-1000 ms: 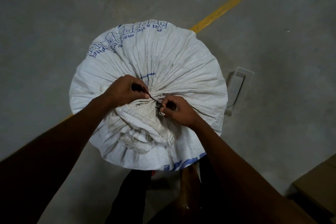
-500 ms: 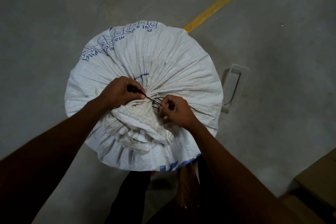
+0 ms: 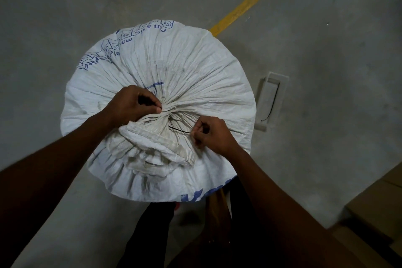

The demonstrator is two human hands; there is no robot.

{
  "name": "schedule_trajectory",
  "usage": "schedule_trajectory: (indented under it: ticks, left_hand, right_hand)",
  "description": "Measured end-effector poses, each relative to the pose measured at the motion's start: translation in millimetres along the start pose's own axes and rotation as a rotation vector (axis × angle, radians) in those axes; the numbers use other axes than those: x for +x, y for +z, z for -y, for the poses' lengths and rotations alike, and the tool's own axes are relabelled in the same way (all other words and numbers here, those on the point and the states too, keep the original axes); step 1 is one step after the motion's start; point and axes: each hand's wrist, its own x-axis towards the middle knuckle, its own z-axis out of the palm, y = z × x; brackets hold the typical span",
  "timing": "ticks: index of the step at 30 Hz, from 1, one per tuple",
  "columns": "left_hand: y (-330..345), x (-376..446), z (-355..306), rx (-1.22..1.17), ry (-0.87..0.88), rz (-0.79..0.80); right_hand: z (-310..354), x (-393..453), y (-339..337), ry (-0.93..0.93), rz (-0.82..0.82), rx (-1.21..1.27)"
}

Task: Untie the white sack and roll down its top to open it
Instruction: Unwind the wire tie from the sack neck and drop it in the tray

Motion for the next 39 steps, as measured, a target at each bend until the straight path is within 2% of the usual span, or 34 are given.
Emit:
schedule_trajectory:
  ticks: [3, 7, 12, 22, 30, 36, 39]
  left_hand:
    - [5, 8, -17, -0.009, 0.052, -0.019]
    - [27, 25, -50, -0.038, 0.133, 0.044]
    - [53, 45, -84, -0.061, 0.173, 0.104]
    - [85, 67, -114, -0.035, 0.196, 0.195]
    - [104, 79, -132, 0.01, 0.234, 0.252]
    - [112, 93, -148, 0.063, 0.248, 0.223]
    - [114, 115, -157, 0.192, 0.241, 0.25]
  right_hand:
    - [2, -1, -5, -0.042, -0.038, 0.009]
    - [8, -3, -16, -0.143, -0.201, -0.005]
    - [13, -3, -41, -0.029, -0.34, 0.262]
    - [-6, -14, -76, 0.036, -0.27, 0.46]
    - [-14, -20, -103, 0.049, -0.174, 0.511]
    - [-28, -24, -129, 0.073, -0.313, 0.539]
    - [-52, -31, -149, 0.117, -0.39, 0.569]
